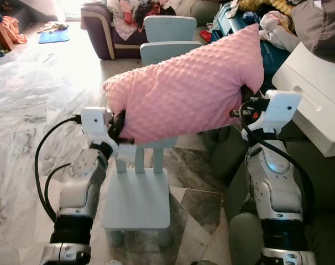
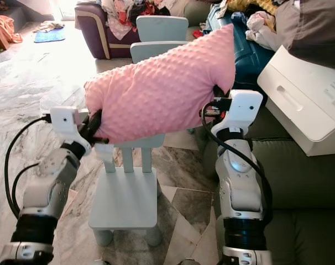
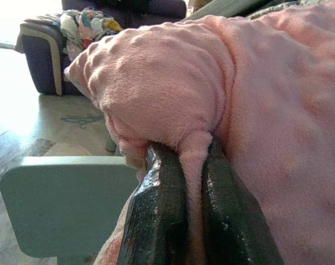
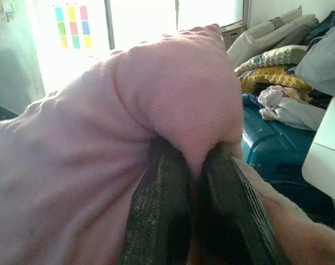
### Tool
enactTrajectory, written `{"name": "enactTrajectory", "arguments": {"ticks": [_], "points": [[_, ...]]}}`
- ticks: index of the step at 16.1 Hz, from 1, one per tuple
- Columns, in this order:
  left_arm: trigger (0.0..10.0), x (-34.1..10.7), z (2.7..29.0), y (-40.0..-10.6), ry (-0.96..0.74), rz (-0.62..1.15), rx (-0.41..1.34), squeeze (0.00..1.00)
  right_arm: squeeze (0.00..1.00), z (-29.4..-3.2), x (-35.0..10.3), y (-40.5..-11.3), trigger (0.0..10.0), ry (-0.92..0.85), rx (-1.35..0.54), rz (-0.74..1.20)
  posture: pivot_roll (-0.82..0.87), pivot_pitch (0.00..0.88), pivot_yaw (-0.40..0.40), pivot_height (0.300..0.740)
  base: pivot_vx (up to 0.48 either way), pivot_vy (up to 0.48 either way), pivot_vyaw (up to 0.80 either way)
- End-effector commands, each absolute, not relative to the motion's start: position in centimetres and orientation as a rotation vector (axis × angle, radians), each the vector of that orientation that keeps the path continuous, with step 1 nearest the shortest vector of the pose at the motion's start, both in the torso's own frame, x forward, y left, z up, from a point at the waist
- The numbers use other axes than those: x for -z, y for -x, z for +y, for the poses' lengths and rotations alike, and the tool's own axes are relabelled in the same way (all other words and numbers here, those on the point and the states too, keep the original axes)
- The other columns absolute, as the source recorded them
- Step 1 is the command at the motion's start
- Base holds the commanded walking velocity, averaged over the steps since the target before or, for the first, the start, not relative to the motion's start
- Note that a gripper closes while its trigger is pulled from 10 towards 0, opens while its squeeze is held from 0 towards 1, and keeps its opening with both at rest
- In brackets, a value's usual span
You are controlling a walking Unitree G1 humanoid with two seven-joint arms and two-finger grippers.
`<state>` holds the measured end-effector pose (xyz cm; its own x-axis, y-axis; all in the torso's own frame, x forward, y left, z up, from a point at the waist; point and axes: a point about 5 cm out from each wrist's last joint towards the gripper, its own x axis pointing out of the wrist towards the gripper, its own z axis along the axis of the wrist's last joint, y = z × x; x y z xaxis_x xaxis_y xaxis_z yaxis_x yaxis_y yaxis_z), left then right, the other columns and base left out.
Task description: Move the pillow to the sofa
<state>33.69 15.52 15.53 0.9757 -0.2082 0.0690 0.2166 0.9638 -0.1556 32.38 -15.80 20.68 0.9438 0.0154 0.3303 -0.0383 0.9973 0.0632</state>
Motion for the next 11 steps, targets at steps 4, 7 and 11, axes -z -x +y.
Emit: {"name": "enactTrajectory", "arguments": {"ticks": [4, 7, 11], "points": [[10.0, -15.30, 15.64, -33.97, 0.209, -0.015, 0.173, 0.00, 0.00, -16.64, -21.69, -32.15, 0.0, -0.061, -0.003, -0.367, -0.12, 0.054, -0.022, 0.740, 0.000, 0.000, -0.20], [10.0, -15.32, 15.28, -34.10, 0.241, -0.005, 0.193, 0.00, 0.00, -16.66, -21.80, -32.23, 0.0, -0.062, -0.008, -0.362, -0.13, 0.053, -0.025, 0.740, 0.000, 0.000, -0.80], [10.0, -15.34, 15.13, -34.13, 0.300, 0.013, 0.196, 0.00, 0.00, -16.81, -21.92, -32.10, 0.0, -0.059, -0.008, -0.362, -0.13, 0.060, -0.025, 0.740, 0.000, 0.000, -0.60]]}}
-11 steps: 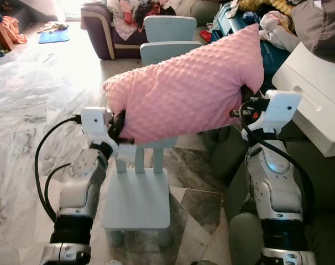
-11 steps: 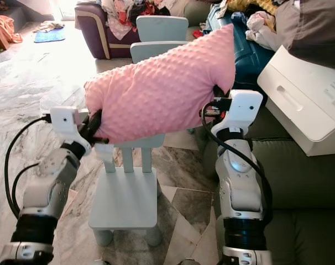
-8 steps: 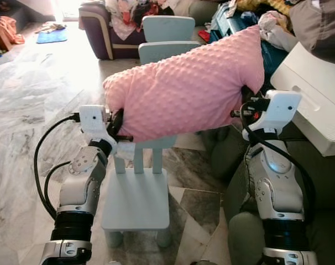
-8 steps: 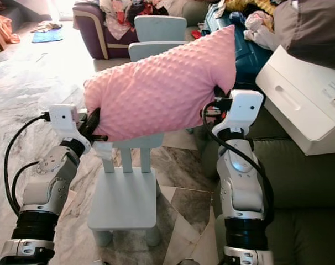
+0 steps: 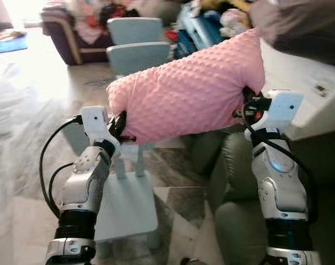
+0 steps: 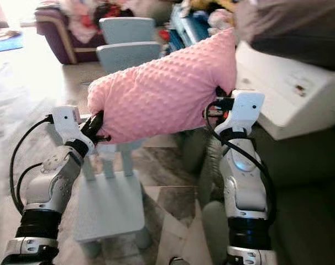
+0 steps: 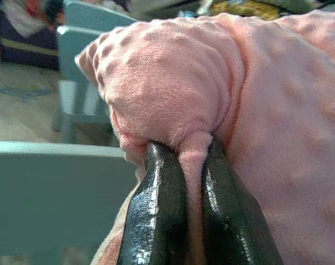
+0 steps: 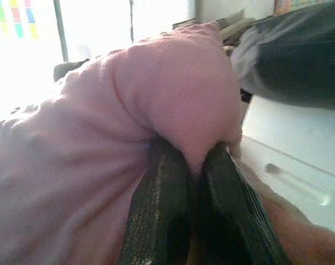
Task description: Move the pillow to the sofa
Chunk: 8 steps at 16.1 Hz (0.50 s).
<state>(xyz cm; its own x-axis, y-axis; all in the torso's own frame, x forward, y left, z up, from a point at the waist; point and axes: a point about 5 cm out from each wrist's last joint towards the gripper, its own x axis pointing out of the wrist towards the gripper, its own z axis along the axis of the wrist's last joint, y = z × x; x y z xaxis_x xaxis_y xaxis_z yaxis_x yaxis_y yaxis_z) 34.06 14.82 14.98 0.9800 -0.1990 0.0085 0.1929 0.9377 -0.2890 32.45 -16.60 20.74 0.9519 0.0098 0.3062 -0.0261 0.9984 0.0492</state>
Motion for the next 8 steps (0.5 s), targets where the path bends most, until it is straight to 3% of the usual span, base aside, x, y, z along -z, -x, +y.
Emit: {"name": "enactTrajectory", "arguments": {"ticks": [1, 8], "points": [[10.0, -15.48, 14.98, -34.08, 0.308, 0.011, 0.218, 0.00, 0.00, -16.80, -21.92, -32.06, 0.0, -0.060, -0.009, -0.362, -0.13, 0.063, -0.026, 0.740, 0.000, 0.000, 0.00], [10.0, -15.83, 14.66, -33.98, 0.348, 0.007, 0.250, 0.00, 0.00, -16.58, -21.83, -32.06, 0.0, -0.052, -0.019, -0.352, -0.13, 0.071, -0.029, 0.740, 0.000, 0.000, 0.00]]}}
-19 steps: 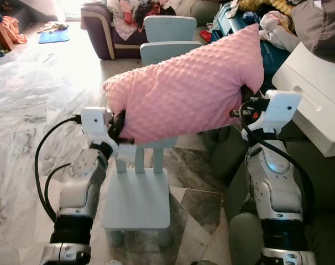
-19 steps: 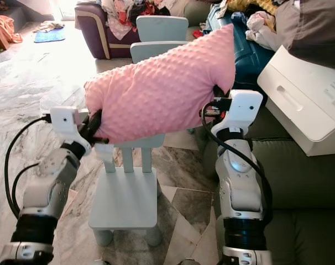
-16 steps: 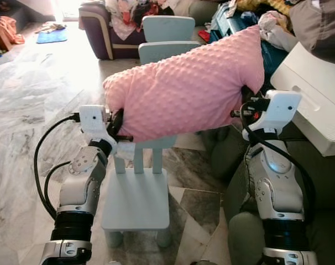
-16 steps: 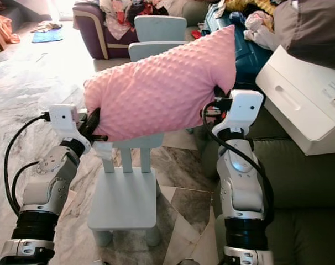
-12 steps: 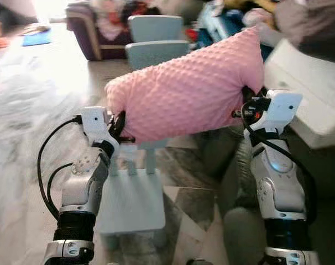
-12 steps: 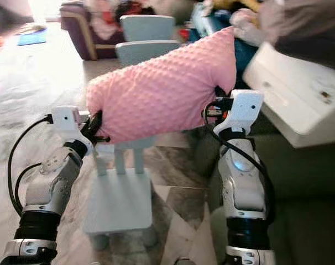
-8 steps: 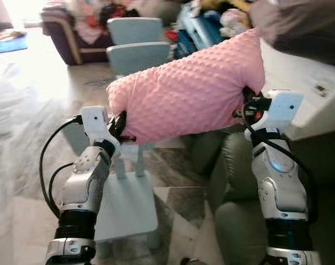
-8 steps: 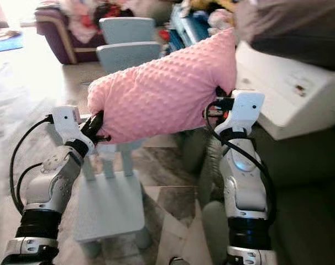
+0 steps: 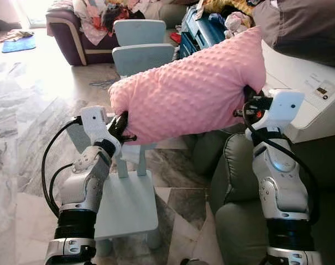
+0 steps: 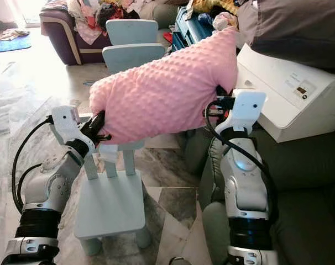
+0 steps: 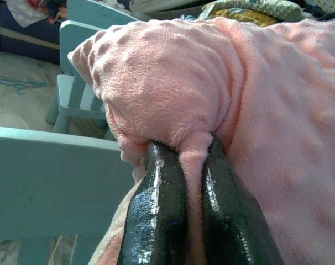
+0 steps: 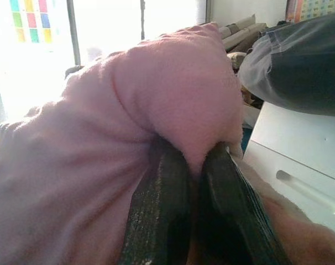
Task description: Move the pillow to the sofa
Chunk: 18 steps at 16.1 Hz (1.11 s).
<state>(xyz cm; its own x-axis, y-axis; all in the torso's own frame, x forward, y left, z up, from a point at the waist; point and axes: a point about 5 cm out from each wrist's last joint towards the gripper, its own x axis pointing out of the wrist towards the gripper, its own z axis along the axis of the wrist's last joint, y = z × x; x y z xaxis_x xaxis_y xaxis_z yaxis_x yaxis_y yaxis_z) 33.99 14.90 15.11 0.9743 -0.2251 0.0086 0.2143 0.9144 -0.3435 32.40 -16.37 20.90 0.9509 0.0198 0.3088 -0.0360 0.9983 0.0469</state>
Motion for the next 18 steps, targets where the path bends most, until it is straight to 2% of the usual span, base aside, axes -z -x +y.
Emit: {"name": "enactTrajectory", "arguments": {"ticks": [1, 18], "points": [[10.0, -15.8, 14.6, -34.0, 0.352, 0.008, 0.252, 0.00, 0.00, -16.5, -21.8, -32.1, 0.0, -0.052, -0.021, -0.351, -0.13, 0.072, -0.030, 0.740, 0.000, 0.000, 0.00], [10.0, -15.7, 12.9, -33.1, 0.381, 0.047, 0.357, 0.00, 0.00, -16.8, -21.6, -31.7, 0.0, -0.045, -0.014, -0.329, -0.14, 0.091, -0.024, 0.740, 0.000, 0.000, -0.03]]}}
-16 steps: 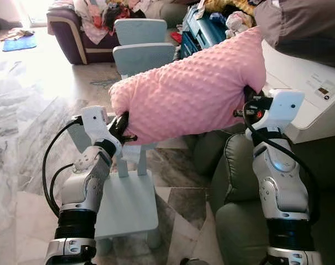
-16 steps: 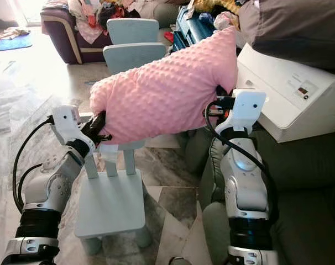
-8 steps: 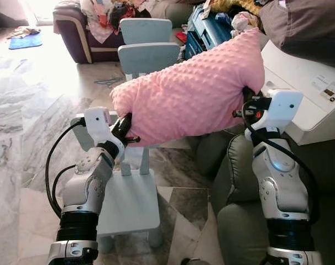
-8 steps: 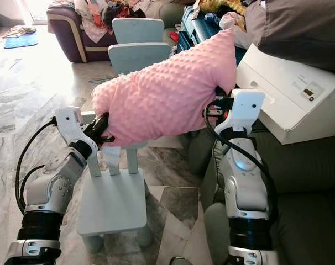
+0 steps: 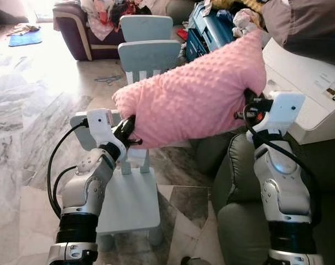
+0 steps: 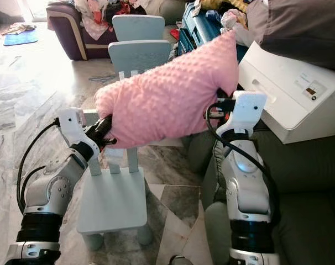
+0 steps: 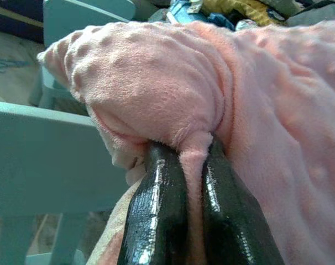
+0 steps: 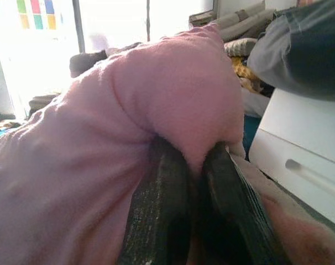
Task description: Move the pillow to the sofa
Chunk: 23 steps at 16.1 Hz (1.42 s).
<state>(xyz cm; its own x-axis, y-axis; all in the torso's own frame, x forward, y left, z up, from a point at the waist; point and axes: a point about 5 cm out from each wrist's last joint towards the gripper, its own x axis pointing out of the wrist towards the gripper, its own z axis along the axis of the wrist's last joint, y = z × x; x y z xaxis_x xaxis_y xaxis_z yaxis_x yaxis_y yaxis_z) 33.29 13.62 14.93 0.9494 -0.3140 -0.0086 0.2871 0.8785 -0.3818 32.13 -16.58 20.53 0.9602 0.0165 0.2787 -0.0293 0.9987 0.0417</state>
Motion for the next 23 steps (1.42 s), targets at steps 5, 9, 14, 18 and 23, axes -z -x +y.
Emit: {"name": "enactTrajectory", "arguments": {"ticks": [5, 9, 14, 18, 23], "points": [[10.0, -15.63, 12.82, -32.87, 0.387, 0.057, 0.372, 0.00, 0.00, -16.71, -21.48, -31.73, 0.0, -0.050, -0.016, -0.321, -0.14, 0.096, -0.024, 0.740, 0.000, 0.000, -0.80], [10.0, -15.54, 12.72, -32.76, 0.390, 0.067, 0.380, 0.00, 0.00, -16.63, -21.46, -31.77, 0.0, -0.053, -0.019, -0.319, -0.14, 0.097, -0.023, 0.740, 0.000, 0.000, -0.80], [10.0, -15.70, 12.47, -32.67, 0.399, 0.062, 0.395, 0.00, 0.00, -16.63, -21.50, -31.85, 0.0, -0.054, -0.020, -0.318, -0.14, 0.100, -0.026, 0.740, 0.000, 0.000, -0.80], [10.0, -15.65, 12.32, -32.59, 0.402, 0.066, 0.401, 0.00, 0.00, -16.61, -21.53, -31.90, 0.0, -0.053, -0.023, -0.317, -0.14, 0.100, -0.027, 0.740, 0.000, 0.000, -0.80], [10.0, -15.63, 12.70, -32.73, 0.426, 0.071, 0.378, 0.00, 0.00, -16.57, -21.46, -31.89, 0.0, -0.055, -0.027, -0.314, -0.14, 0.100, -0.027, 0.740, 0.000, 0.000, -0.80]]}}
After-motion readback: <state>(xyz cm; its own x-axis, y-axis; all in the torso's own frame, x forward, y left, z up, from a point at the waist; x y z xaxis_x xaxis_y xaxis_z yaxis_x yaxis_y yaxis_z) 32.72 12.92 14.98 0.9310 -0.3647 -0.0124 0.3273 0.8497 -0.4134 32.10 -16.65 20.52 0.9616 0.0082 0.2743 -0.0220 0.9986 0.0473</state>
